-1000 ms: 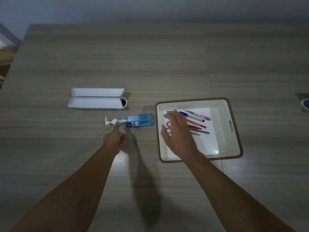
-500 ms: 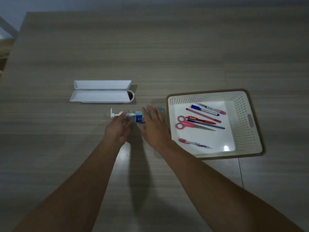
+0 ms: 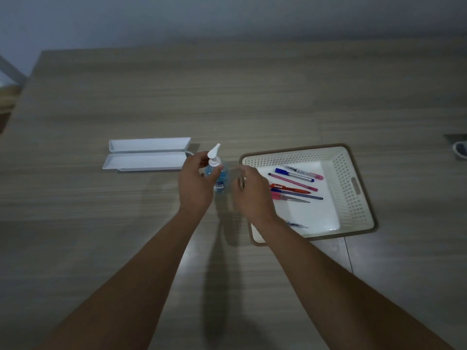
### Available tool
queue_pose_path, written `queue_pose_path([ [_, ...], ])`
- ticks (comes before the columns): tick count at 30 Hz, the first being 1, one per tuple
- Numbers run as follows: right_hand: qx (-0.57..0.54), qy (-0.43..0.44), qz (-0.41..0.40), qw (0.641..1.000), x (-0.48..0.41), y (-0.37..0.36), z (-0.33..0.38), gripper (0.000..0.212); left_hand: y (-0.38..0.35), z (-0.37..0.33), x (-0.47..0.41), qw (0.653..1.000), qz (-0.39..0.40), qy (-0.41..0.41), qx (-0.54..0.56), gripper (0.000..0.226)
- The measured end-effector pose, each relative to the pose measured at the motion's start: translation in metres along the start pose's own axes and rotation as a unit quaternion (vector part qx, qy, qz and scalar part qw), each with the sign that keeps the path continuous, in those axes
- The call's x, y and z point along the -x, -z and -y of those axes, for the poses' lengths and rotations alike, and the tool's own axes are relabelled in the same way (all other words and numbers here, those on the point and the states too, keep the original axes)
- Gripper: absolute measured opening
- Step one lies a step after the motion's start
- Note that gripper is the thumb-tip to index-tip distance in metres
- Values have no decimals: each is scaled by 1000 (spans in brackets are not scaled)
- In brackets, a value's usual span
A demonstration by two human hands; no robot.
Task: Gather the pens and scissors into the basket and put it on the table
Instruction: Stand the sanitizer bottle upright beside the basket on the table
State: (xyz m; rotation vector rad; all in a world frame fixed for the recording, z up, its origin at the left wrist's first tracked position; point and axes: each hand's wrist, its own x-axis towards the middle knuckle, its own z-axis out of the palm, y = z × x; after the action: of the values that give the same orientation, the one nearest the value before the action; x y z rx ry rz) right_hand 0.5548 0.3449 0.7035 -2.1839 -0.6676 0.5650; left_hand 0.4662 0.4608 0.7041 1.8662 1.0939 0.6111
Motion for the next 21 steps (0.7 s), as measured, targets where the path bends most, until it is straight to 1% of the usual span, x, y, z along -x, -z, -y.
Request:
queue_pose_path([
  [2,1,-12,-40,999,-2,30,-12,38,0,-1,-4,1000,23,3,-9,47],
  [4,9,-30,-61,998,-4,65,-31,40,1,-2,-5,998,48,23,-19,67],
  [6,33,-45,-84,995,-8,101,-55,41,1,-4,1,995,59,70,-47,92],
  [7,56,-51,-99,992,-9,119,-66,41,1,-4,6,991,51,102,-64,99],
  [8,85,-58,-114,988,-8,135,-79,43,1,-3,15,986,43,141,-75,100],
  [9,114,-71,-125,983,-7,150,-91,45,0,-2,25,978,48,186,-83,98],
  [10,139,-100,-128,977,-6,161,-104,49,-2,-1,36,965,76,234,-91,93],
  [11,162,-146,-126,968,-3,172,-115,53,-4,-1,49,950,126,269,-99,85],
  [12,183,-203,-122,954,0,179,-125,59,-8,0,59,937,179,283,-97,76],
  [13,198,-263,-115,937,5,185,-134,65,-10,-1,68,931,214,282,-85,70],
  [14,202,-312,-106,922,11,189,-140,70,-13,-3,75,931,229,277,-67,65],
  [15,189,-342,-95,915,17,190,-144,72,-16,-7,81,933,234,271,-44,61],
  [17,136,-351,-79,923,26,190,-152,71,-23,-17,86,937,241,251,-14,55],
  [20,90,-315,-81,942,36,187,-161,59,-32,-26,88,941,242,233,35,33],
  [21,83,-300,-80,947,40,187,-162,55,-32,-27,87,942,240,231,53,28],
])
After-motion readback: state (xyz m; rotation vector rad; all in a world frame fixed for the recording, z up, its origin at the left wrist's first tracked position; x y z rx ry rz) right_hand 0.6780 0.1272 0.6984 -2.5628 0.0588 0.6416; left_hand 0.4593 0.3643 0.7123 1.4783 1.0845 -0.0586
